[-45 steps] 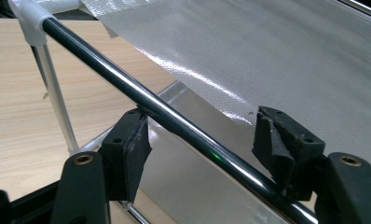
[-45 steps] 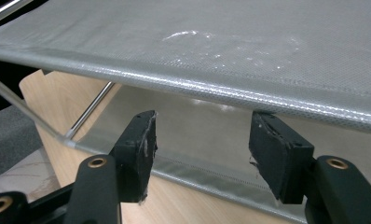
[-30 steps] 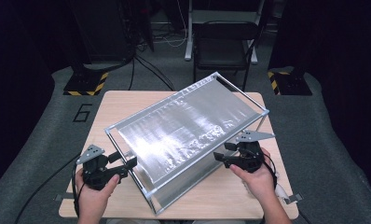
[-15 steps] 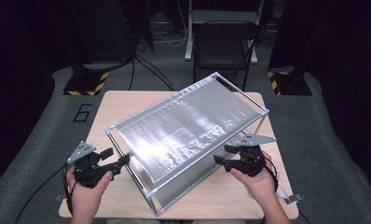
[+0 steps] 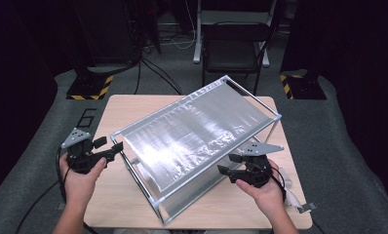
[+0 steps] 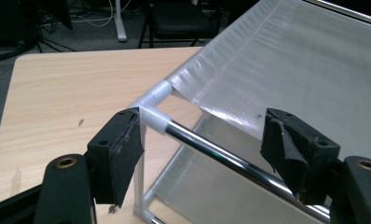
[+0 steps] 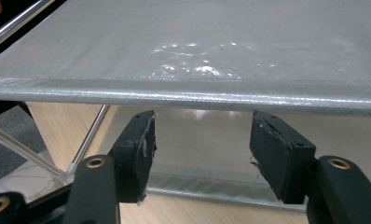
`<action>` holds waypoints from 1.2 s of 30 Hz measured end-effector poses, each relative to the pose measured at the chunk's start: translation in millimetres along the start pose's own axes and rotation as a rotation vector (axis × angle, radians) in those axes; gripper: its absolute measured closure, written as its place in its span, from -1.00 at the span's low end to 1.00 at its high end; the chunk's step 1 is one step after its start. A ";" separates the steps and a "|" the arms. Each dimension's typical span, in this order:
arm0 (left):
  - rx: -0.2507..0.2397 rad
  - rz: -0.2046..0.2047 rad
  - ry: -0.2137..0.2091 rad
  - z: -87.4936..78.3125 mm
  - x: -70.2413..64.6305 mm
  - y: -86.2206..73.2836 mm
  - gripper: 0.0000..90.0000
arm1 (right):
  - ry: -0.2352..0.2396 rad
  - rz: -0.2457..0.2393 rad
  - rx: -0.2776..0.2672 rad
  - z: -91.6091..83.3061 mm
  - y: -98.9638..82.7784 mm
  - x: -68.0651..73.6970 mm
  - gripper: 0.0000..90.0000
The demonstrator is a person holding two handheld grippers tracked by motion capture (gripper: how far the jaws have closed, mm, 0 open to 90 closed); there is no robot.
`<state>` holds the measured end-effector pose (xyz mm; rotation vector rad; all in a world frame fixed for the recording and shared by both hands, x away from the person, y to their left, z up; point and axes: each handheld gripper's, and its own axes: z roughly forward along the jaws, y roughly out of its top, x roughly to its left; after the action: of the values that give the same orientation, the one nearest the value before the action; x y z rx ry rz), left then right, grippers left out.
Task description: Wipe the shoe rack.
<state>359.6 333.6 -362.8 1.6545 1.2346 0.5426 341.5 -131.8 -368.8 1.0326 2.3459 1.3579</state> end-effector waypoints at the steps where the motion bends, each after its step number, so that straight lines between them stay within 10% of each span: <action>1: 0.002 0.005 0.005 1.7 1.4 1.6 -0.36 | 0.001 0.002 -0.001 0.2 0.4 0.7 -0.10; 16: 0.042 0.063 0.016 24.5 15.7 11.3 -0.10 | 0.019 0.007 -0.005 3.9 1.6 3.0 -0.13; 36: 0.019 0.050 -0.034 0.5 9.0 -6.0 0.07 | -0.005 0.029 0.020 8.1 9.3 -10.9 -0.19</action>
<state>360.7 341.7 -370.0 1.7078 1.1799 0.5329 357.8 -130.8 -366.9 1.0785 2.3544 1.3439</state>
